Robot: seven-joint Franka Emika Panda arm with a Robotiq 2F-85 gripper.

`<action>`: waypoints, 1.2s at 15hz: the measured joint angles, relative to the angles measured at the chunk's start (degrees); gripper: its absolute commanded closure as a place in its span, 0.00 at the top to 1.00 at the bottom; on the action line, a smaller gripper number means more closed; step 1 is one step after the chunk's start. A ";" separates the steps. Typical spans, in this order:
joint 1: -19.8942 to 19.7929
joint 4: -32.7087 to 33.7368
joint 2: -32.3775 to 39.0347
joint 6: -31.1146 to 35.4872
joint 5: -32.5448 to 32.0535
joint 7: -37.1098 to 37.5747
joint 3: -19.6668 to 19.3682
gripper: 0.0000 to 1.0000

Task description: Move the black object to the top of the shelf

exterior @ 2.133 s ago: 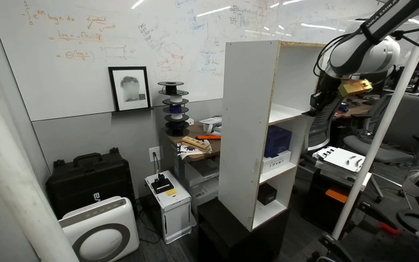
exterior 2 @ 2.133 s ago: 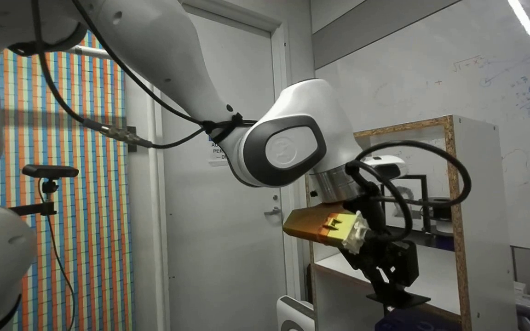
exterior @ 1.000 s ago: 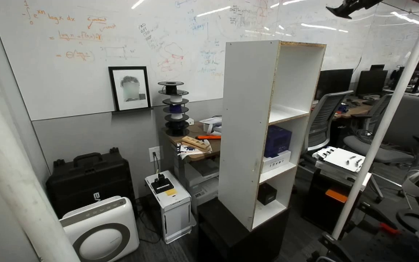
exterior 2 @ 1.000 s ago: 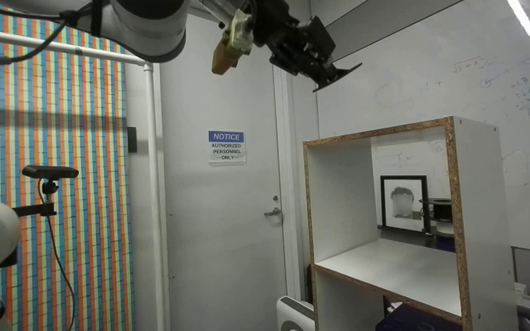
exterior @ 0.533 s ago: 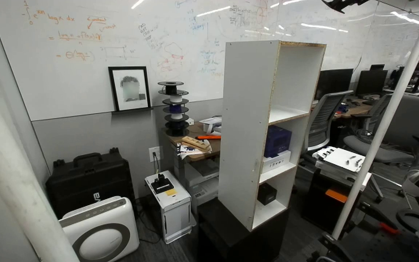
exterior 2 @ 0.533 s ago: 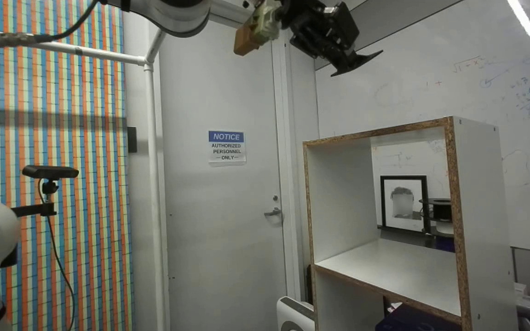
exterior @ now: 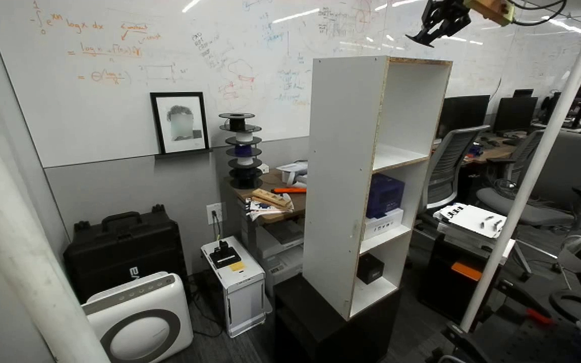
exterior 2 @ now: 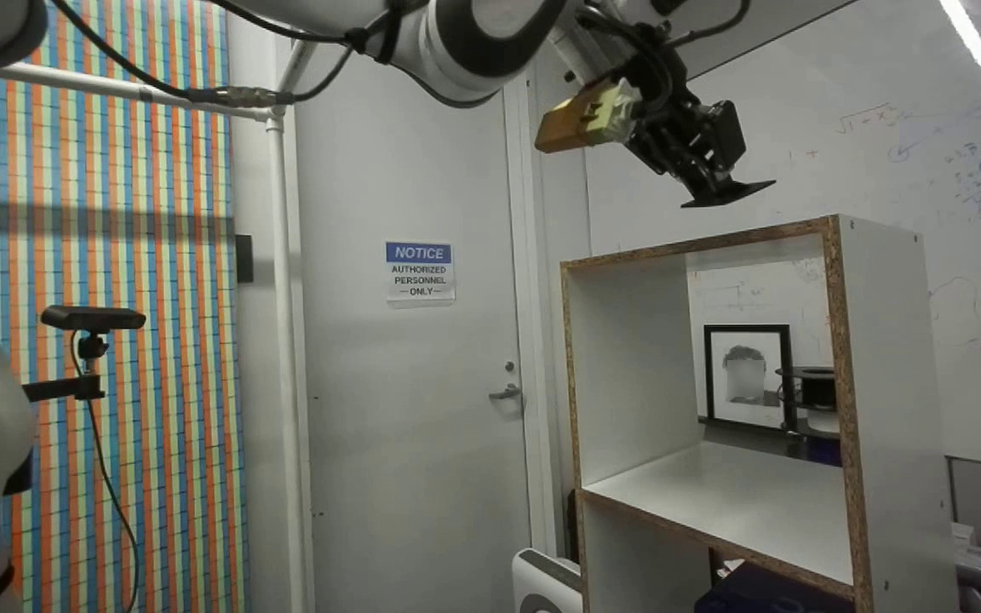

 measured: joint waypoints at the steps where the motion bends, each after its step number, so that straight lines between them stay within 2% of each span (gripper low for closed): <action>1: -0.57 1.97 2.21 -0.86 0.06 0.01 0.61 0.58; 3: -1.95 5.40 5.58 -3.13 0.08 0.01 1.94 0.71; 6: -4.16 8.60 7.83 -6.79 0.04 -0.05 3.83 0.95; 7: -4.73 9.15 7.97 -8.05 0.04 -0.13 4.27 0.99; 13: -6.76 8.87 3.94 -17.00 -0.08 -2.81 5.64 1.00; 18: -6.91 0.95 -3.73 -29.52 -0.35 -6.50 5.77 1.00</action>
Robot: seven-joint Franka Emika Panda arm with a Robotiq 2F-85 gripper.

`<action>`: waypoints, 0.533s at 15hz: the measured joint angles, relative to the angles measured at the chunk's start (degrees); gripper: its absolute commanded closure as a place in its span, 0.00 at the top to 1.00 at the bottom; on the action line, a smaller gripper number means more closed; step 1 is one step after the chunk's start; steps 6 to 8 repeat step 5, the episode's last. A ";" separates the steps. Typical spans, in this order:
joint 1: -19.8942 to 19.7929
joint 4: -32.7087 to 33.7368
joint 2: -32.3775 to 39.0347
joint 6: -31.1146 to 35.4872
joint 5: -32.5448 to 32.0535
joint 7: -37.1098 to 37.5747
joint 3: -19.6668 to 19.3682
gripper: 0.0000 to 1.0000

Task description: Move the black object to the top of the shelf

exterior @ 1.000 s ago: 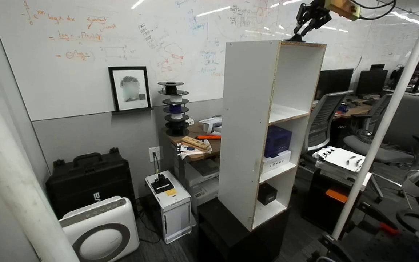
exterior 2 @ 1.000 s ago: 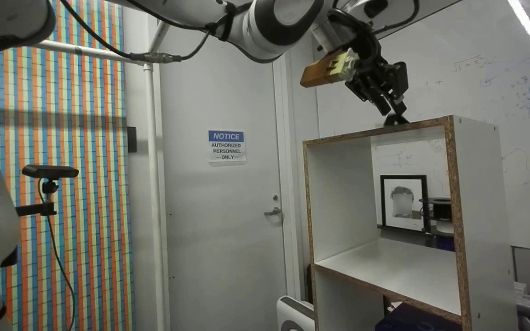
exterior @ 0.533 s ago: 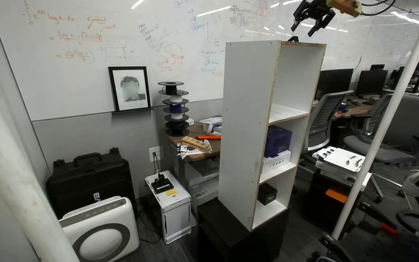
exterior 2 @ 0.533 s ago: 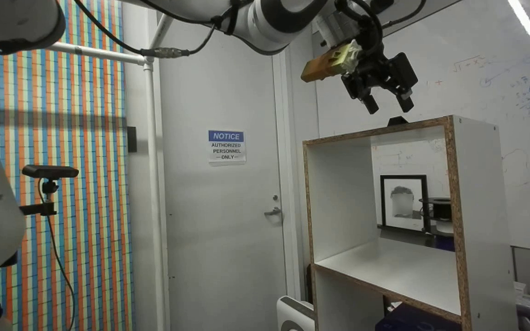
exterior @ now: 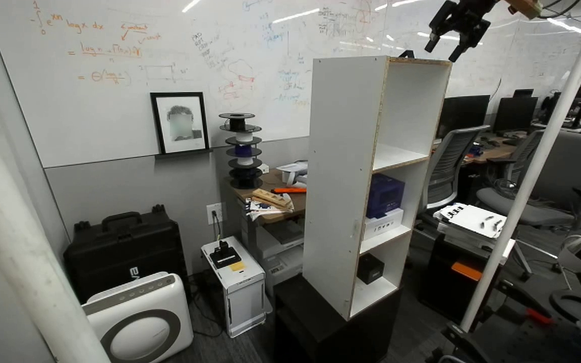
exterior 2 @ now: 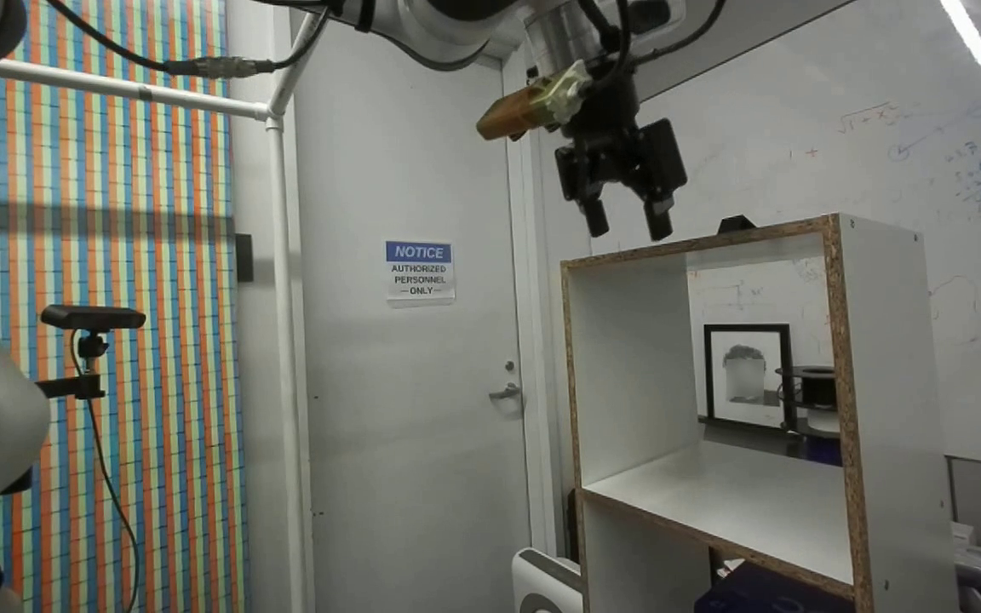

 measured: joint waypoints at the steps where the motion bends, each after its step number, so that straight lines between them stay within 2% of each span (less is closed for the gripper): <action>1: 0.00 -2.33 -1.00 -2.16 -0.33 -0.64 0.01 1.00; 5: -0.24 -12.12 -2.03 -8.08 -4.59 -1.47 0.08 1.00; 8: -0.24 -12.12 -2.03 -8.08 -4.59 -1.47 0.08 1.00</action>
